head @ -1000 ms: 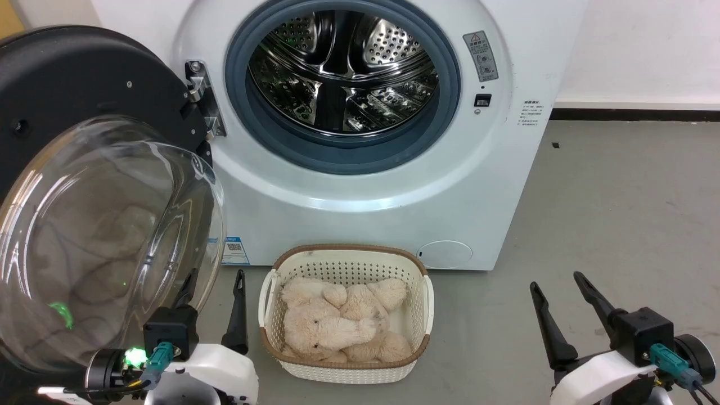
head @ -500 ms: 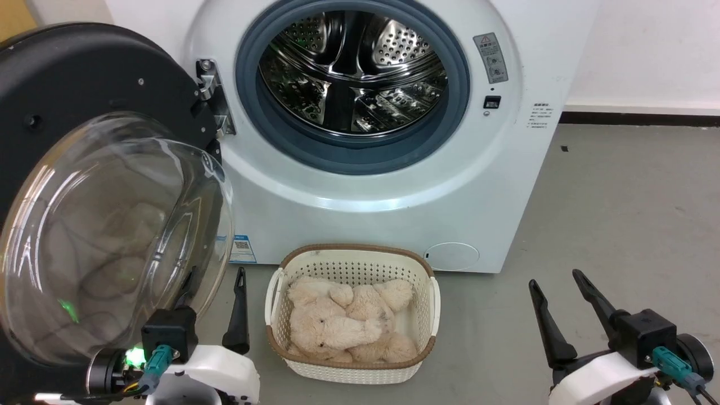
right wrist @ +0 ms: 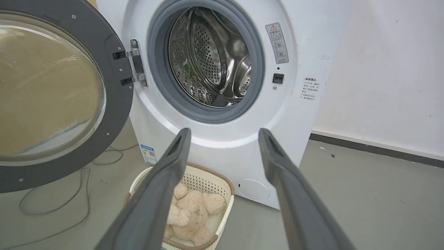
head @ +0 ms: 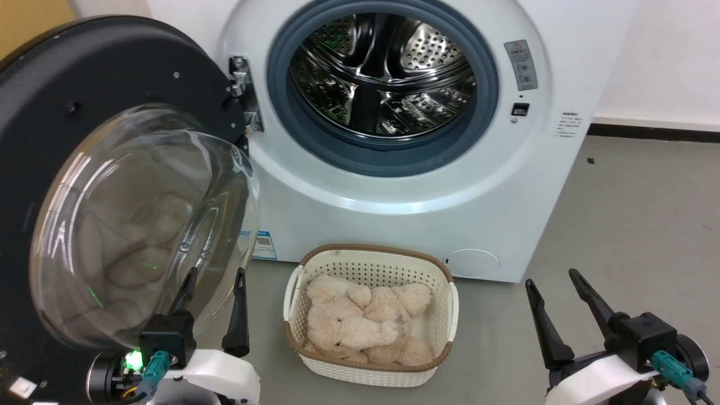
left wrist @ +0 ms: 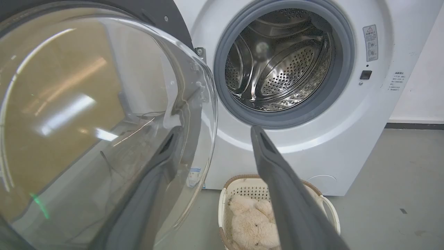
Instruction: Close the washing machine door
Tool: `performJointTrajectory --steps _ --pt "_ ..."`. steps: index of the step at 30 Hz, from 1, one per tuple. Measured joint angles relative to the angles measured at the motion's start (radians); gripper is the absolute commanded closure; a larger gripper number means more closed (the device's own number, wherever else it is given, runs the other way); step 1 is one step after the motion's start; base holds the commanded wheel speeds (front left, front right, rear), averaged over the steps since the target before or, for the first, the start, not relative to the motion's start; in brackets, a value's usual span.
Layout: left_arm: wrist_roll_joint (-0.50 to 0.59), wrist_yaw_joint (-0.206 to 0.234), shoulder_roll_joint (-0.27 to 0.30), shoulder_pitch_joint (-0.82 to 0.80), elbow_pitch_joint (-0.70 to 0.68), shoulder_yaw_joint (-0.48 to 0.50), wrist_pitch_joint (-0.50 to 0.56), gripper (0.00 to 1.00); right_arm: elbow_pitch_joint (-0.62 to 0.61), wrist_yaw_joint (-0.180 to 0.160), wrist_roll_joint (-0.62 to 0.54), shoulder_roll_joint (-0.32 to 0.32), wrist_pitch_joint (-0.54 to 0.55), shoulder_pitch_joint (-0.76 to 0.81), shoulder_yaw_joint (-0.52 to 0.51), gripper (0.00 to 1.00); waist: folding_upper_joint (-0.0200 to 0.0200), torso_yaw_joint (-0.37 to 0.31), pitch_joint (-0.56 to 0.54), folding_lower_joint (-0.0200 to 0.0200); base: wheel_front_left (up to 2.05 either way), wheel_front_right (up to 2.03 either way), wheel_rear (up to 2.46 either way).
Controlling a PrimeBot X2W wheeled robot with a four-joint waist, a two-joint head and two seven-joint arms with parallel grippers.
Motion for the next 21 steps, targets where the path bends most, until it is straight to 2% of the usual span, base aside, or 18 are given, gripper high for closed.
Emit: performJointTrajectory --steps 21 --pt "-0.017 0.005 0.000 0.019 -0.001 -0.004 -0.043 0.00 0.011 0.000 0.030 0.000 -0.044 0.004 0.030 0.00 0.0000 0.121 -0.011 0.0000 0.00 0.00 0.00"
